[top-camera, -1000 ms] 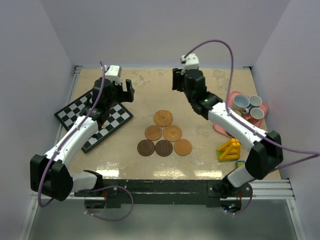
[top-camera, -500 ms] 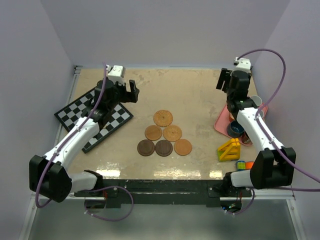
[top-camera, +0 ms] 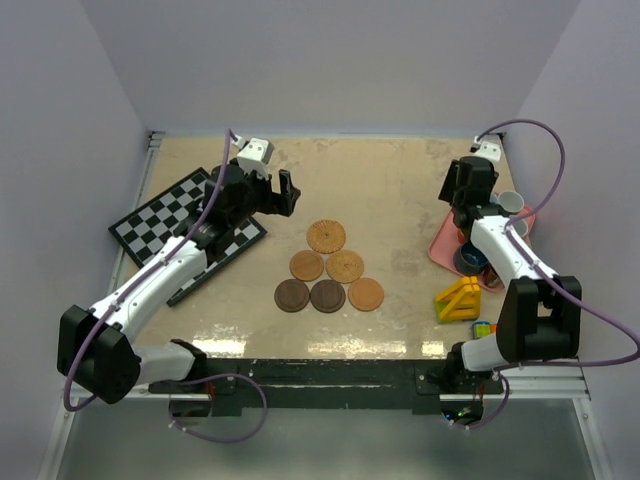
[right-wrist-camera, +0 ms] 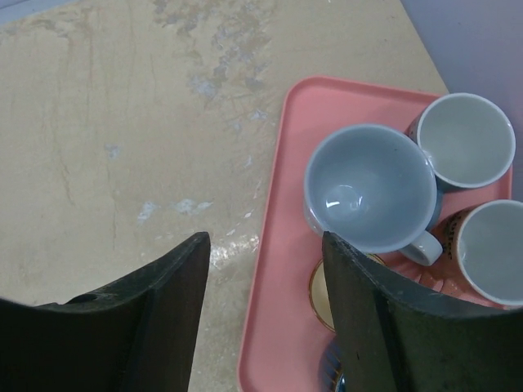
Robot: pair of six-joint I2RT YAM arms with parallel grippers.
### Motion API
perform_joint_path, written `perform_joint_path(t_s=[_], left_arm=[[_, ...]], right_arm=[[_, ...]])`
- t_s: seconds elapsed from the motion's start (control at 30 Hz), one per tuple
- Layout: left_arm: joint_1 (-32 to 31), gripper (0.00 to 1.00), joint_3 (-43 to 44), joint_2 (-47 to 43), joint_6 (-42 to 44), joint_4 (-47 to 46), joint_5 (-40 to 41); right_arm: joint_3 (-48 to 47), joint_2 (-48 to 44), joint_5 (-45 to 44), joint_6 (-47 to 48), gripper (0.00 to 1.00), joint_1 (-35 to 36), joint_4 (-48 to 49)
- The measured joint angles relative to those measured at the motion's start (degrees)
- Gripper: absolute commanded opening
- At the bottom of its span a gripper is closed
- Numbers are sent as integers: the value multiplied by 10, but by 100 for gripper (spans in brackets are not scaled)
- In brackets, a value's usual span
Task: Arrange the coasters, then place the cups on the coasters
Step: Pick up the cup from the tray.
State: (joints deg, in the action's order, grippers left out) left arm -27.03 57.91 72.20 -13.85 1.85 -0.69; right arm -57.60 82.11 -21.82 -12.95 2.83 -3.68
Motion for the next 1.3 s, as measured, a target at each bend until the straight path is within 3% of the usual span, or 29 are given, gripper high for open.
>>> perform_joint_path(t_s=[0.43,0.77,1.0,1.17,1.3], left_arm=[[0,92,0,0,-5,0,-5],[0,92,0,0,-6,0,-10],[0,92,0,0,-6,0,-12],[0,92,0,0,-6,0,-12],[0,92,0,0,-6,0,-11]], right_arm=[[0,76,-12,-6,46,-4,-60],[0,139,-12,-13,45,-22,-91],[0,154,-10,-12,24,-26,-92],[-3,154,0,-2,1,-26,-91],[-10,154,16,8,0,-26,-93]])
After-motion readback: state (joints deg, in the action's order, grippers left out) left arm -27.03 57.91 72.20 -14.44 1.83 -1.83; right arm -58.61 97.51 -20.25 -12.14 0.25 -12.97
